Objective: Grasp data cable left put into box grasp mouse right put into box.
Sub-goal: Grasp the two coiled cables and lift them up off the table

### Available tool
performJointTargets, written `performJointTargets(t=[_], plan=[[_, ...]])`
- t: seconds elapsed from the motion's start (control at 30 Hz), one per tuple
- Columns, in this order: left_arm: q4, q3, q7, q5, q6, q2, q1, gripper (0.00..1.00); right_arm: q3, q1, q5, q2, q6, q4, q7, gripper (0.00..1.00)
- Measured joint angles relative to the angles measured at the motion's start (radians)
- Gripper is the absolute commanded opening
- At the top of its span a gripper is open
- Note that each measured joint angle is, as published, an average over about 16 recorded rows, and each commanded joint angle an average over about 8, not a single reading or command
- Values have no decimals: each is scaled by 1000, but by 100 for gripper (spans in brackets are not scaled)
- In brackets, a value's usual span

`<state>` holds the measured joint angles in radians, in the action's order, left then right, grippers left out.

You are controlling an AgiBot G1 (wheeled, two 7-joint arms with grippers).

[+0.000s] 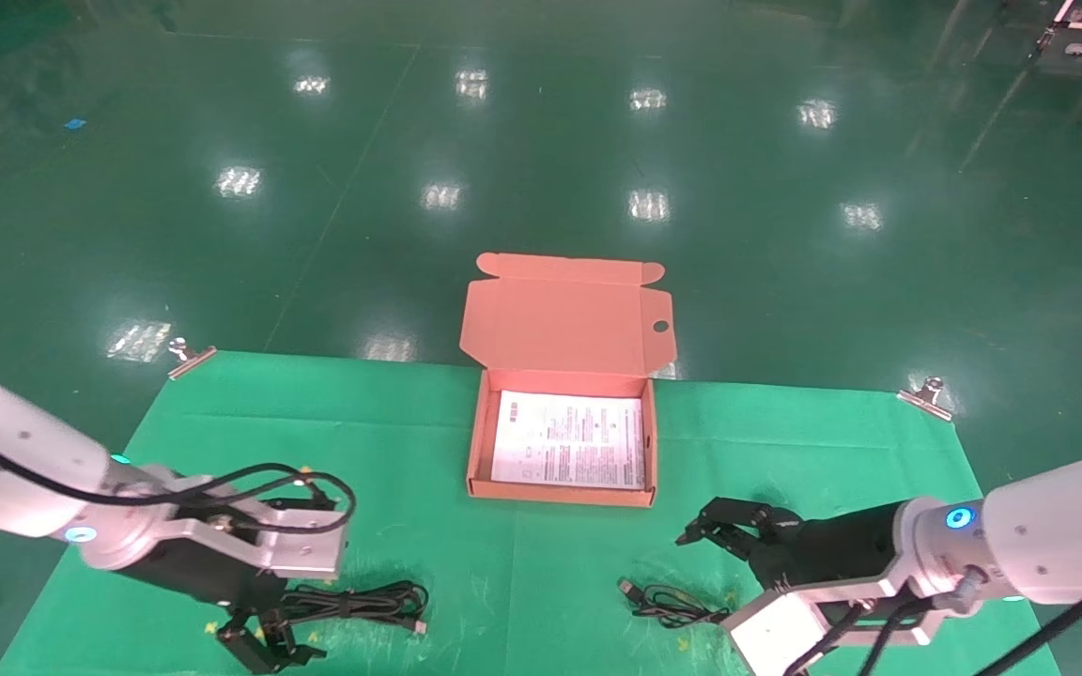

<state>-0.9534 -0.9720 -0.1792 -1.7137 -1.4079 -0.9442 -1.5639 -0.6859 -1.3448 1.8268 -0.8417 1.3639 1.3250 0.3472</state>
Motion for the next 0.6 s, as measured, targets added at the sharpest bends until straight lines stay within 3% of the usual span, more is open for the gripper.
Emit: performJointTargets(t=[0.27,0.6], plan=[[100,-23,26,-60,76,-57,22,100,-32,21,99,-58,-56,-80,-55,100],[281,-15,85,-55,152,-111,41,100,-47,-1,150,-149,-96,-279,-115,100]])
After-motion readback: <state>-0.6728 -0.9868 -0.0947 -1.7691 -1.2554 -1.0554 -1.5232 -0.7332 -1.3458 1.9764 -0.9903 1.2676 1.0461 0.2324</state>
